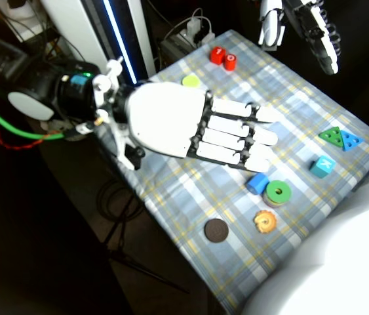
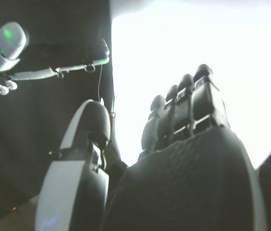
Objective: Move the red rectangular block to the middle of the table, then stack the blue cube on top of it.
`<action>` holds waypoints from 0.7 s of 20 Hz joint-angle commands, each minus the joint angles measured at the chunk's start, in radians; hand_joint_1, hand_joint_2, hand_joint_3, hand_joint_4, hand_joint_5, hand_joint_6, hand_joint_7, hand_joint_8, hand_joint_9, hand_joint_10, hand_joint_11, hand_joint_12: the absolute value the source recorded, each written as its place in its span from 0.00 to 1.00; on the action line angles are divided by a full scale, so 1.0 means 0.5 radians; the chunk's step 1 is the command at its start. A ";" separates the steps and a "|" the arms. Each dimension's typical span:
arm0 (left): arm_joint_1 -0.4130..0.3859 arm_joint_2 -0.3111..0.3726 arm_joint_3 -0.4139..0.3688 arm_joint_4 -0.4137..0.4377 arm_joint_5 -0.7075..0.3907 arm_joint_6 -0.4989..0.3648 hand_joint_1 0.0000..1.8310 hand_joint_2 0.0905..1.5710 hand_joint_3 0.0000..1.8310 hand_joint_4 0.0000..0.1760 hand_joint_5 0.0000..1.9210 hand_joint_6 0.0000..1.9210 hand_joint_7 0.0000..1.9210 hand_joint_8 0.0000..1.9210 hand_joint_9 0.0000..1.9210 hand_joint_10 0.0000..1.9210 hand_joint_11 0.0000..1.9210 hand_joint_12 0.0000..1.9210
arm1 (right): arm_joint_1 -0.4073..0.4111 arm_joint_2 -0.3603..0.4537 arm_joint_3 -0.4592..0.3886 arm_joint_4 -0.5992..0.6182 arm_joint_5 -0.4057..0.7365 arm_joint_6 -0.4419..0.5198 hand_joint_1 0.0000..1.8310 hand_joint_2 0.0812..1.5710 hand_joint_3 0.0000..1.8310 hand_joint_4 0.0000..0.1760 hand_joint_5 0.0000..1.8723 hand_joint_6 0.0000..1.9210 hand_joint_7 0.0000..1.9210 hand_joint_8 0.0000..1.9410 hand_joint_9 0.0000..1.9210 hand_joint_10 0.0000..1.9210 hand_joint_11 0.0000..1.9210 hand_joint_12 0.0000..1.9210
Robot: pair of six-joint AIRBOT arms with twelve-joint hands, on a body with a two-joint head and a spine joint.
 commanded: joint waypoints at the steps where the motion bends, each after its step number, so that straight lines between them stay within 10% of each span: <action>1: -0.007 0.010 -0.003 0.036 -0.257 -0.019 0.34 0.87 0.00 0.15 0.02 0.00 0.00 0.00 0.00 0.00 0.00 0.00 | 0.022 -0.004 0.040 0.035 0.185 0.008 0.33 0.69 0.01 0.61 0.00 0.00 0.00 0.00 0.00 0.00 0.00 0.00; 5: 0.008 0.000 -0.001 0.018 -0.263 -0.021 0.32 0.88 0.00 0.09 0.03 0.00 0.00 0.00 0.00 0.00 0.00 0.00 | 0.065 -0.172 0.233 0.076 -0.005 0.008 0.30 0.71 0.01 0.24 0.00 0.00 0.00 0.00 0.00 0.00 0.00 0.09; 6: 0.011 -0.003 0.000 0.017 -0.263 -0.025 0.32 0.88 0.00 0.11 0.03 0.00 0.00 0.00 0.00 0.00 0.00 0.00 | 0.070 -0.236 0.308 0.113 -0.065 0.008 0.31 0.72 0.00 0.07 0.00 0.00 0.03 0.00 0.04 0.01 0.00 0.27; 7: 0.011 -0.007 0.002 0.017 -0.263 -0.029 0.32 0.88 0.00 0.11 0.03 0.00 0.00 0.00 0.00 0.00 0.00 0.00 | 0.074 -0.279 0.355 0.128 -0.097 0.008 0.31 0.72 0.00 0.07 0.00 0.00 0.03 0.00 0.04 0.01 0.00 0.27; 8: 0.011 -0.011 0.004 0.017 -0.263 -0.035 0.31 0.88 0.00 0.13 0.03 0.00 0.00 0.00 0.00 0.00 0.00 0.00 | 0.078 -0.316 0.394 0.138 -0.125 0.008 0.41 0.73 0.00 0.31 0.05 0.01 0.08 0.01 0.11 0.03 0.00 0.53; 10: 0.013 -0.021 0.010 0.017 -0.263 -0.045 0.34 0.88 0.00 0.20 0.03 0.00 0.00 0.00 0.00 0.00 0.00 0.00 | 0.096 -0.396 0.471 0.143 -0.189 0.007 0.43 0.72 0.00 0.12 0.07 0.01 0.10 0.01 0.12 0.03 0.00 0.56; 14: 0.015 -0.026 0.016 0.017 -0.263 -0.061 0.33 0.87 0.00 0.25 0.04 0.01 0.00 0.00 0.00 0.00 0.00 0.00 | 0.131 -0.508 0.564 0.143 -0.292 -0.034 0.51 0.71 0.00 0.07 0.10 0.01 0.12 0.00 0.13 0.03 0.00 0.55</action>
